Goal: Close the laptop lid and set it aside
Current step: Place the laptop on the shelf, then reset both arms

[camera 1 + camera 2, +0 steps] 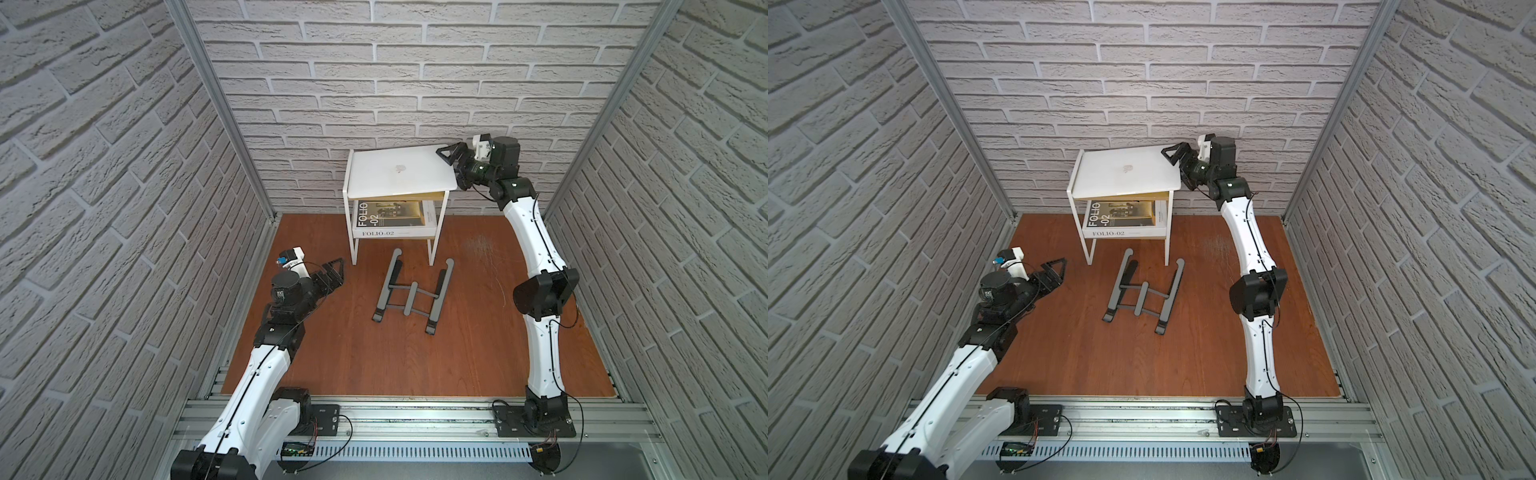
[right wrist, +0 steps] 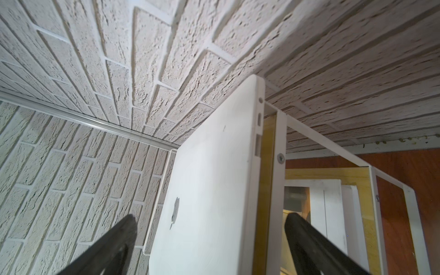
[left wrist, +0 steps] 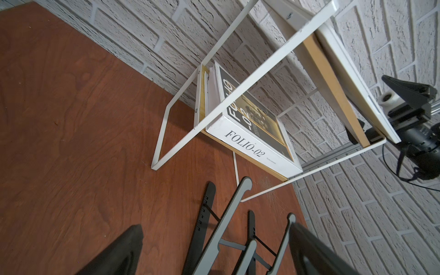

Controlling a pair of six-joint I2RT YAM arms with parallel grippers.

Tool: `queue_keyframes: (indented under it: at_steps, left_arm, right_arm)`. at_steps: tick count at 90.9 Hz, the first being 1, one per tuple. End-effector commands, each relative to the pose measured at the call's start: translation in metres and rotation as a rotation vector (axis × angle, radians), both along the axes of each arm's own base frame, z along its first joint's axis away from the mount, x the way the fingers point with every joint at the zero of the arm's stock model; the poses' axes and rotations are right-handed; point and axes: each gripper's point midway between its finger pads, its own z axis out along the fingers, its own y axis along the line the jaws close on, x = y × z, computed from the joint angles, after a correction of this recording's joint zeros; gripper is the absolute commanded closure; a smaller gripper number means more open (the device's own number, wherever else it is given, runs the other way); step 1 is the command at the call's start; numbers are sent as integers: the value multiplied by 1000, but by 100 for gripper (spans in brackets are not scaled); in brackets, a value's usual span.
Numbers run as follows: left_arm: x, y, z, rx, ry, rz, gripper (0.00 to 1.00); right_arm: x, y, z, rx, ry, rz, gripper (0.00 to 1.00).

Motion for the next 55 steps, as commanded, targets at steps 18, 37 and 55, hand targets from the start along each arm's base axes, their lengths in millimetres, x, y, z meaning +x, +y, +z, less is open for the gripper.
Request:
queue_keyframes:
  at_steps: [18,37,55]
  left_arm:
    - [-3,19,22,28,-42,63,2]
    - [-1,28,39,61,-65,92,1]
    - [5,38,49,81,-41,147,2]
  right_arm:
    - [-55,-60,55,-106,-71,-111,0]
    - [-99,-90,56,-301,-65,-143,0]
    - [-163,-79,38,-358,-155,-72,0]
